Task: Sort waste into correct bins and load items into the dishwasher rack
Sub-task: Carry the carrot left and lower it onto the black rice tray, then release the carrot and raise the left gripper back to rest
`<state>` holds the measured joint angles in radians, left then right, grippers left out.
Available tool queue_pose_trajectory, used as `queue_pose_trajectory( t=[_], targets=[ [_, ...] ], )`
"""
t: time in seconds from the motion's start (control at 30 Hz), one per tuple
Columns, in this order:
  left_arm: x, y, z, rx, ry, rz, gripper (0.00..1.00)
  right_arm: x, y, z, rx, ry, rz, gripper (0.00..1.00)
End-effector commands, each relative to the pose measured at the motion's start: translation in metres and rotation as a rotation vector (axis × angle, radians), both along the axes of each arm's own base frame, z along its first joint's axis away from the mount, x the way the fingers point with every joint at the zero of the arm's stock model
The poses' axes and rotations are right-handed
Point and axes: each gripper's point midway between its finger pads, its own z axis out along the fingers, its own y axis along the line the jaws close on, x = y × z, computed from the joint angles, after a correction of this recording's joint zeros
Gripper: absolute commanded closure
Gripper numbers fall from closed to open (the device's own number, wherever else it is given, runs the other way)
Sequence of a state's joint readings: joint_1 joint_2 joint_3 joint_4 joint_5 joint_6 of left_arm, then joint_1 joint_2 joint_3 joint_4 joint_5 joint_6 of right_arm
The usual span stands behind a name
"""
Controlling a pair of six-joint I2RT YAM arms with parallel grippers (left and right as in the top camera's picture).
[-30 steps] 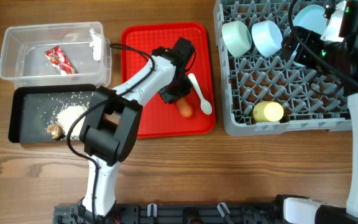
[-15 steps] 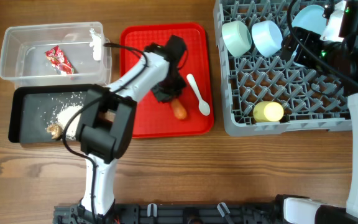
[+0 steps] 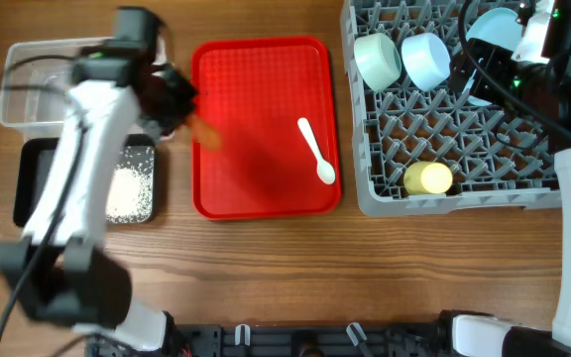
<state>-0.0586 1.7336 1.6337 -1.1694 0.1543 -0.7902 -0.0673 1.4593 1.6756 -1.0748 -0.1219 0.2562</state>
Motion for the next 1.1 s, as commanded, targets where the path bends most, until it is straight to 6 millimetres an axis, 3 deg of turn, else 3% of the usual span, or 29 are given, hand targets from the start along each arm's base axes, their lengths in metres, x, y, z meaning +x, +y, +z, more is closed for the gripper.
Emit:
queue_pose_trajectory(
  t=[0.0, 0.27, 0.4, 0.5, 0.67, 0.8, 1.07],
  targets=[
    [-0.014, 0.054, 0.033, 0.089, -0.070, 0.088, 0.82, -0.003, -0.003, 0.009, -0.027, -0.029, 0.002, 0.00],
    [-0.059, 0.159, 0.022, 0.205, 0.074, 0.371, 0.86, -0.003, -0.003, 0.009, -0.028, -0.029, 0.003, 0.00],
    [-0.073, 0.195, 0.008, 0.204, 0.113, 0.477, 0.87, -0.004, -0.003, 0.009, -0.028, -0.029, 0.003, 0.00],
    [-0.086, 0.219, -0.016, 0.212, 0.164, 0.547, 0.86, -0.004, -0.003, 0.008, -0.028, -0.026, 0.003, 0.00],
    [-0.095, 0.230, -0.066, 0.194, 0.220, 0.597, 0.85, -0.005, -0.003, 0.007, -0.028, -0.021, 0.003, 0.00],
    [-0.098, 0.234, -0.099, 0.183, 0.231, 0.625, 0.78, -0.006, -0.003, 0.007, -0.028, -0.016, 0.003, 0.00],
    [-0.091, 0.239, -0.127, 0.178, 0.235, 0.648, 0.76, -0.010, -0.003, 0.003, -0.047, 0.006, 0.021, 0.00]
  ],
)
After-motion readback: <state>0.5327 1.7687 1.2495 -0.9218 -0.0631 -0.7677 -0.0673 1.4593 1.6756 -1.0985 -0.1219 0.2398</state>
